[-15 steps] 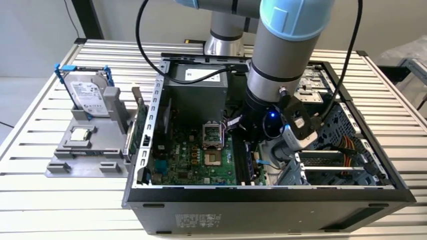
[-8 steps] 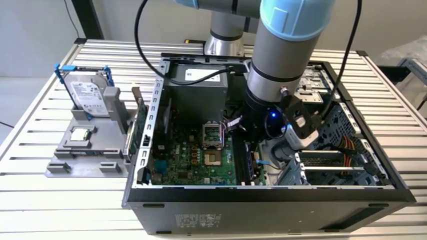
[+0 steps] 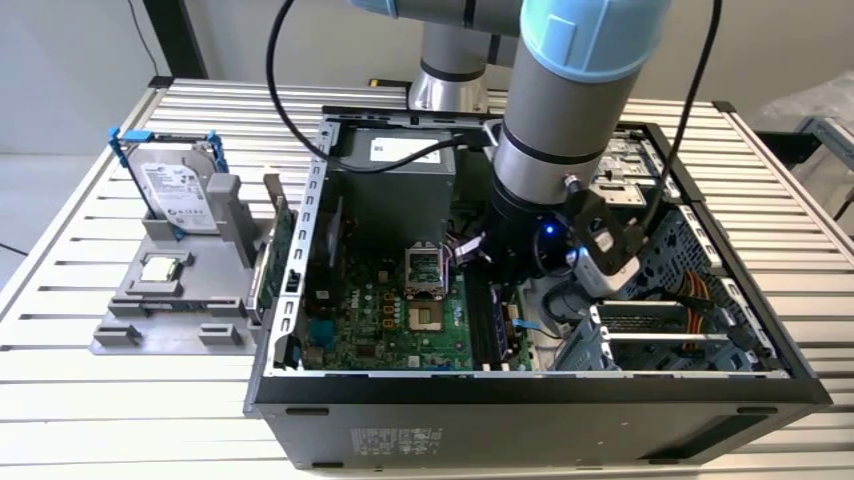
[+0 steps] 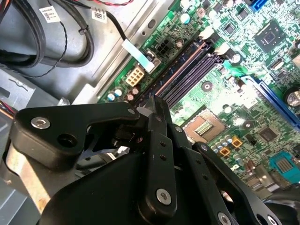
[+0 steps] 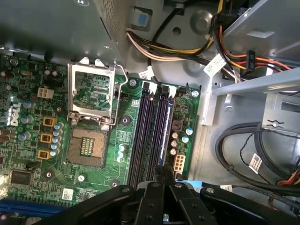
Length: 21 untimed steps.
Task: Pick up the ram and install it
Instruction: 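Press down the ram until it locks into place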
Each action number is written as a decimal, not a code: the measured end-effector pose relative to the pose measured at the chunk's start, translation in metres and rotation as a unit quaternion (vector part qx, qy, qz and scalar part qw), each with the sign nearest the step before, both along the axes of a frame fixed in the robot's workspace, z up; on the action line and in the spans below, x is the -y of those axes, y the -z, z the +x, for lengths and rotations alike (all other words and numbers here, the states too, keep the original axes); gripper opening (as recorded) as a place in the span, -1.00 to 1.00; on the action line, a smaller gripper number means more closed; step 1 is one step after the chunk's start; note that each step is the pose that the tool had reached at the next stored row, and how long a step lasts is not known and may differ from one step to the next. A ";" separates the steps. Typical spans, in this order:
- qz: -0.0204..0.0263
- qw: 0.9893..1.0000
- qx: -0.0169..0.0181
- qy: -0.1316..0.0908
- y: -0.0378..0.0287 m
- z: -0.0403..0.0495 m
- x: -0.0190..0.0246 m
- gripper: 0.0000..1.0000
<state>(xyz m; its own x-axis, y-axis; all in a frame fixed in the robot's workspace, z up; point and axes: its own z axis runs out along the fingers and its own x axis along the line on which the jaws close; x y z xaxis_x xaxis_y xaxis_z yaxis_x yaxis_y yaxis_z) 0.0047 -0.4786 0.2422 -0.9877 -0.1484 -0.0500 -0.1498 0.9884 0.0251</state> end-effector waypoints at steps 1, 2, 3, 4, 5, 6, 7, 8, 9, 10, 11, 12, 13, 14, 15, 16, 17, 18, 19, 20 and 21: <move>0.000 1.000 0.000 -0.003 0.0000 0.0000 0.0000 -1.00; 0.000 1.000 0.000 -0.007 0.0000 0.0000 0.0000 -1.00; 0.000 1.000 0.000 -0.010 0.0000 0.0000 0.0000 -1.00; 0.000 1.000 0.000 -0.013 0.0000 0.0000 0.0000 -1.00; 0.000 1.000 0.000 -0.016 0.0000 0.0000 0.0000 -1.00; 0.000 1.000 0.000 -0.019 0.0000 0.0000 0.0000 -1.00; 0.000 1.000 0.000 -0.022 0.0000 0.0000 0.0000 -1.00; 0.000 1.000 0.000 -0.025 0.0000 0.0000 0.0000 -1.00; 0.000 1.000 0.000 -0.029 0.0000 0.0000 0.0000 -1.00; 0.000 1.000 0.000 -0.031 0.0000 0.0000 0.0000 -1.00; 0.000 0.999 0.000 -0.034 0.0000 0.0000 0.0000 -1.00; 0.000 0.999 0.000 -0.036 0.0000 0.0000 0.0000 -1.00; 0.000 0.999 0.000 -0.039 0.0000 0.0000 0.0000 -1.00; 0.000 0.999 0.000 -0.042 0.0000 0.0000 0.0000 -1.00; 0.000 0.999 0.000 -0.045 0.0000 0.0000 0.0000 -1.00; 0.000 0.999 0.000 -0.048 0.0000 0.0000 0.0000 -1.00; 0.000 0.999 0.000 -0.051 0.0000 0.0000 0.0000 -1.00; 0.000 0.999 0.000 -0.055 0.0000 0.0000 0.0000 -1.00; 0.000 0.998 0.000 -0.057 0.0000 0.0000 0.0000 -1.00; 0.000 0.998 0.000 -0.060 0.0000 0.0000 0.0000 -1.00; 0.000 0.998 0.000 -0.063 0.0000 0.0000 0.0000 -1.00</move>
